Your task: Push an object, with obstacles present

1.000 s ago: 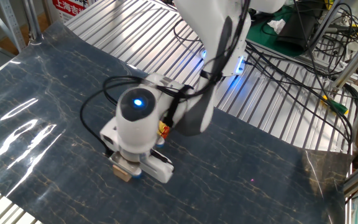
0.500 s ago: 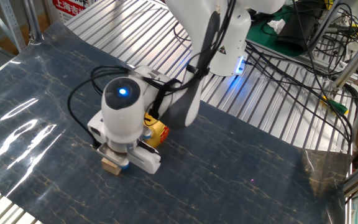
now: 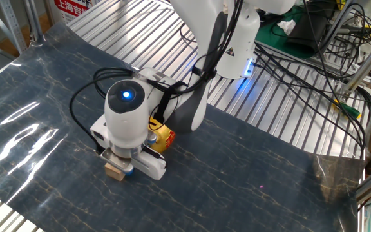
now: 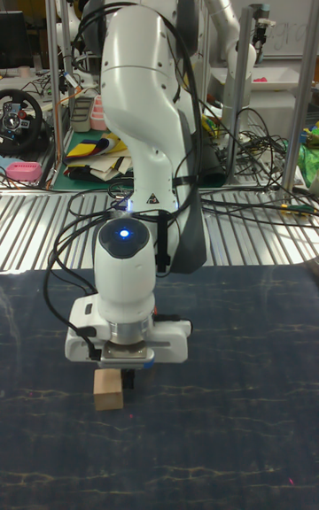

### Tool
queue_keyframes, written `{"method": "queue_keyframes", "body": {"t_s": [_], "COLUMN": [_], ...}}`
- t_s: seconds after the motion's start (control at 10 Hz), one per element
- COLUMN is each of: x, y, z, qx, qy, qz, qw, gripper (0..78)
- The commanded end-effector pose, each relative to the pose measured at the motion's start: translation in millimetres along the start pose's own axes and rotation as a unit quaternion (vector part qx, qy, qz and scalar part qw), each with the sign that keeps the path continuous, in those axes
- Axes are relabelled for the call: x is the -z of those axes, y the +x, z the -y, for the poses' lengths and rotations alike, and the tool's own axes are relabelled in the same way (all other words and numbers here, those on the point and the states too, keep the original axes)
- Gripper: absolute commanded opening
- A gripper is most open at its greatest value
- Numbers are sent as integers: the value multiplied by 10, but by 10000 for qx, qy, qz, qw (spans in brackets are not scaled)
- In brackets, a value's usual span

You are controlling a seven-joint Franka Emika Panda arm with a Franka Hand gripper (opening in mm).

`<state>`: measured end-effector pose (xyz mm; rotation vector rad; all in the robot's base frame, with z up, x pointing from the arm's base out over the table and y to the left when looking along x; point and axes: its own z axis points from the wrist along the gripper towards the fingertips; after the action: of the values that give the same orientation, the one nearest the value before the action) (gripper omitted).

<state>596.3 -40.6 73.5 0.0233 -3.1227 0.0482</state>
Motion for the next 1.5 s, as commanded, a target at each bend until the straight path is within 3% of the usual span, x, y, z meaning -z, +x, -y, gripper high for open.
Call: {"method": "queue_keyframes", "body": {"t_s": [0.1, 1.3, 1.4, 1.5], "x": [94, 43, 66, 104], "y": [77, 158, 145, 128], "z": [356, 632, 621, 585], "qx": [88, 291, 109, 12], "qy": [-1, -1, -188, -201], "qz": [48, 127, 70, -10], "qw": [9999, 9995, 9997, 9998], "gripper": [0, 0, 0, 0]}}
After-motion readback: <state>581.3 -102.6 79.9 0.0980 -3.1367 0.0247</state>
